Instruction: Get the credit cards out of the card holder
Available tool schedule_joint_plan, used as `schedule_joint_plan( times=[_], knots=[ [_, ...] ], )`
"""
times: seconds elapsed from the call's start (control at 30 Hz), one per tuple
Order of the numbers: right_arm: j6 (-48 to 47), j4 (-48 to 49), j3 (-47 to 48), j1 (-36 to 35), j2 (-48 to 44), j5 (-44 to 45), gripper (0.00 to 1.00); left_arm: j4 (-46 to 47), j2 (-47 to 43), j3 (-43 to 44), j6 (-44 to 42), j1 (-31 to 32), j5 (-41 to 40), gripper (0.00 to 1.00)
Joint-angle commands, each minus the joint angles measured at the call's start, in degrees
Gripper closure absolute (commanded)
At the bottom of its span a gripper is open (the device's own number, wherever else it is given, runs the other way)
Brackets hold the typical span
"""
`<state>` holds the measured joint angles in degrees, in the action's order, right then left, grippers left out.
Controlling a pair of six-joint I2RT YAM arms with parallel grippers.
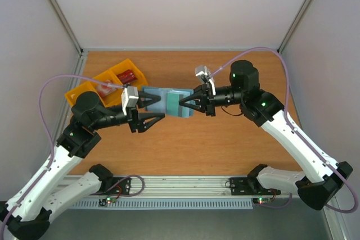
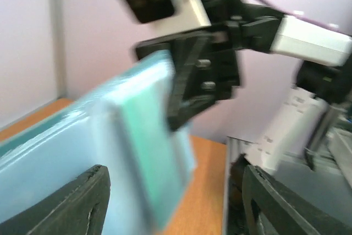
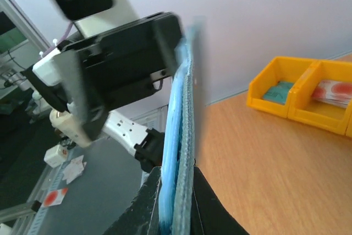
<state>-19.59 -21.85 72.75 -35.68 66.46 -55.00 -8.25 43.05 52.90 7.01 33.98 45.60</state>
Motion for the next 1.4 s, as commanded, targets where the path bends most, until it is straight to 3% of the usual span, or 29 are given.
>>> schedule_joint_plan(
  times=[0.0,0.17,0.3,0.43,0.57,0.73,0.8,0.9,1.0,1.37],
  knots=[
    [-3.2,-3.0,0.9,0.1,-3.5,-7.8,0.99,-2.9,-1.4,-0.4,-1.2,-1.9,-17.6,0.31],
    [-4.6,-4.8,1.0,0.1,-4.0,-11.4,0.99,-3.3,-2.9,-3.6,-2.4,-2.2,-17.5,0.22],
    [-4.9,-6.2,2.0,0.1,-2.5,-12.3,0.99,-0.3,-3.5,-6.7,0.5,-2.2,-12.5,0.03],
    [-5.9,-7.6,2.6,0.1,-1.6,-12.0,0.99,4.1,-4.3,-8.5,2.8,-2.2,-6.0,0.03],
    [-7.4,-9.0,2.7,0.1,-1.0,-11.3,0.99,11.2,-4.2,-10.4,5.2,-2.2,3.4,0.11],
    [-9.5,-13.1,4.4,0.3,0.7,-6.8,0.99,13.3,-4.0,-11.4,5.8,-2.2,7.6,0.38],
    [-10.4,-15.3,5.5,0.5,1.7,-6.4,0.97,13.2,-3.9,-11.3,6.0,-2.2,7.5,0.62],
    [-11.8,-17.1,5.7,1.5,1.4,-5.7,0.82,12.7,-4.3,-11.9,6.7,-2.2,4.4,0.98],
    [-11.9,-16.4,3.4,4.0,-0.5,-4.6,0.65,13.4,-4.6,-13.0,10.0,-2.2,-0.6,1.0],
    [-12.6,-15.9,-1.1,6.1,-2.1,-3.6,0.54,15.8,-4.5,-14.1,11.8,-2.2,-2.3,1.0]
  ],
)
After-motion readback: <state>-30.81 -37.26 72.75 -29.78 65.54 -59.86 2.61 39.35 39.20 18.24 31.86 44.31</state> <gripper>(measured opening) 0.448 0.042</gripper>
